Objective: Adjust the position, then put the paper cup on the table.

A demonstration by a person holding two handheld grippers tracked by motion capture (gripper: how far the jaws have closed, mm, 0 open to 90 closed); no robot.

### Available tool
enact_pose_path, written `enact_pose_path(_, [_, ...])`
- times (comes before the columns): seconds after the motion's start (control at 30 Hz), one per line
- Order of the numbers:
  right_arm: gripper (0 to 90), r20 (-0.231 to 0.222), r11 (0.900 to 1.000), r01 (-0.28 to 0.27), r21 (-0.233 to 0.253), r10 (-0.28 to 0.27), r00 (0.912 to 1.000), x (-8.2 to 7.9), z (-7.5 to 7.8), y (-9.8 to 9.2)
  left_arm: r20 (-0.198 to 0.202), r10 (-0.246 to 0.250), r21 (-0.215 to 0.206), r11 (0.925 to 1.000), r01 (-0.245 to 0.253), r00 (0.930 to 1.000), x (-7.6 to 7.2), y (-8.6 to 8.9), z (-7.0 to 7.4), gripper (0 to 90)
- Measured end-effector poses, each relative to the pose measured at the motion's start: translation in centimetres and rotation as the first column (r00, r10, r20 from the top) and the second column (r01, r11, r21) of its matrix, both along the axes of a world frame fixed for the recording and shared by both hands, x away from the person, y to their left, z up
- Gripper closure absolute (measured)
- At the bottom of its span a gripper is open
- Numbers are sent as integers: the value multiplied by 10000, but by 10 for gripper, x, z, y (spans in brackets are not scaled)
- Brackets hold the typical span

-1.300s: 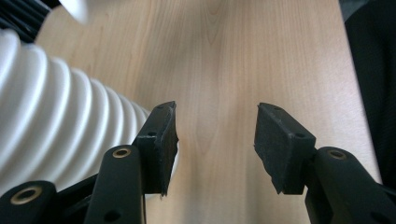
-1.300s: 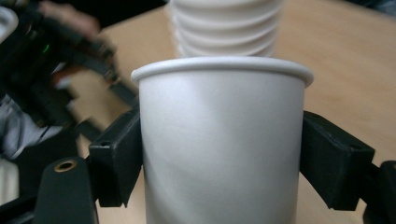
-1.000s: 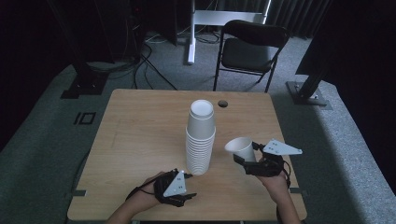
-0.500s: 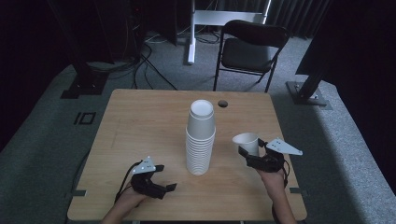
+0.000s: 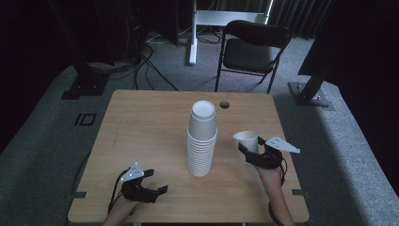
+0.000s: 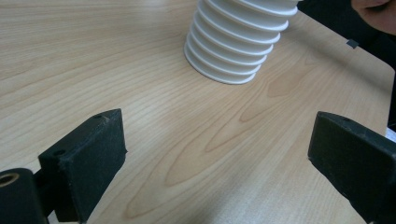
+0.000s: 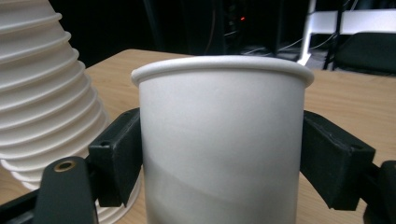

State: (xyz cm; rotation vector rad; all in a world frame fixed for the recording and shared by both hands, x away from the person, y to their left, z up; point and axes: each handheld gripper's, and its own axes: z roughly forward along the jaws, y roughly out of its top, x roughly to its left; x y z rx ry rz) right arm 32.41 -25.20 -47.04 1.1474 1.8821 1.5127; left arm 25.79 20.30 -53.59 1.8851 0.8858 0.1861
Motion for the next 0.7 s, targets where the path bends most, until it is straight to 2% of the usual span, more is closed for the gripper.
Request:
enact_pose_path(0.03, [212,-7,10000,95,-12,-95,10000,1,-1,0,47,8,120,9999,-9,10000,-1,-1,0,45])
enact_pose_path(0.23, [209,-212,9996,277,16,-276,9994,9,-9,2,10,40,68,10000,-41,10000,-2,-1,-1,45])
enact_pose_path(0.3, [208,-275,9992,370,-116,-373,9989,13,-13,4,40,2,97,10000,-3,10000,-2,-1,-1,45])
enact_pose_path(0.37, [208,-153,9983,571,-99,-573,9982,15,-16,6,78,15,83,10000,-16,10000,-3,-2,-1,44])
enact_pose_path(0.47, [208,-211,9973,730,-99,-732,9971,24,-22,9,67,-45,186,9998,44,10000,-4,-2,-2,45])
enact_pose_path(0.6, [207,-297,9953,911,-334,-921,9953,34,-27,14,22,-130,179,9998,129,9999,-5,-2,-3,45])
enact_pose_path(0.7, [205,-163,9940,1047,-331,-1053,9943,39,-29,16,36,-157,191,9997,156,9999,-5,-3,-2,45])
